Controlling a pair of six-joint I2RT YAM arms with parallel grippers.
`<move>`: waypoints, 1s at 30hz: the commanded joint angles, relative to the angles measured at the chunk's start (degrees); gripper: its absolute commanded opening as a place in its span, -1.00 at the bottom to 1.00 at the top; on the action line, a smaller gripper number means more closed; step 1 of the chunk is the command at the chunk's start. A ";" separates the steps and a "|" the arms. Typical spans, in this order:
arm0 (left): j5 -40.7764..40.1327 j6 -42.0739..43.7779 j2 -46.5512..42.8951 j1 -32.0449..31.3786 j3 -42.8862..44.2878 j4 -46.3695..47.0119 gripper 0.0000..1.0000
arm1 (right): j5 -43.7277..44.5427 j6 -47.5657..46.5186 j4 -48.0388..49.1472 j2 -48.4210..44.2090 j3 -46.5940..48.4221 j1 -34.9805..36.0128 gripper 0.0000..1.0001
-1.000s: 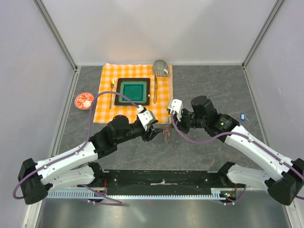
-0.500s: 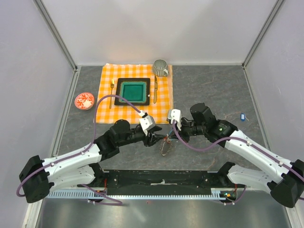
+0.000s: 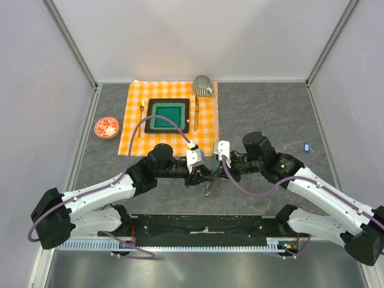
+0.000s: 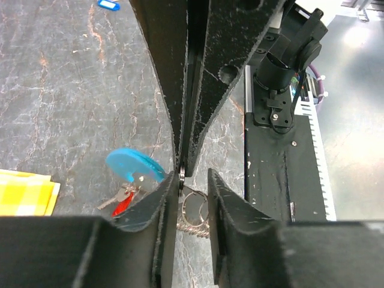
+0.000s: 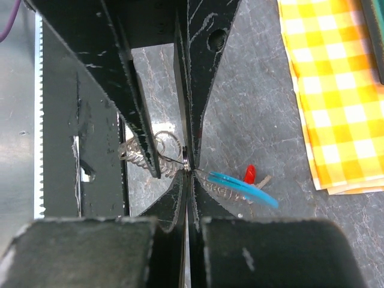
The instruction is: Put the keys on the keyring
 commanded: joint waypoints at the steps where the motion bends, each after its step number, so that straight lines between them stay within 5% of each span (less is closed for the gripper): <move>1: 5.25 3.21 1.50 0.12 3.91 -2.37 -0.48 | -2.02 -1.42 2.59 -1.22 0.34 0.37 -1.00; 14: 4.99 3.30 1.33 0.65 4.88 -6.95 -0.96 | -0.87 -0.89 3.55 -2.01 -0.37 0.46 -0.94; 18: 0.44 1.29 -1.12 0.91 -0.45 0.32 -0.96 | 3.23 5.06 8.99 -5.78 -3.17 0.46 -0.43; 22: -4.93 -4.68 -5.87 2.05 -8.72 19.26 -0.96 | 9.39 14.28 20.94 -12.55 -12.20 0.37 -0.40; 30: -8.81 -10.32 -9.39 3.38 -14.36 32.59 -0.97 | 5.11 22.84 40.64 -13.89 -21.63 0.11 -0.39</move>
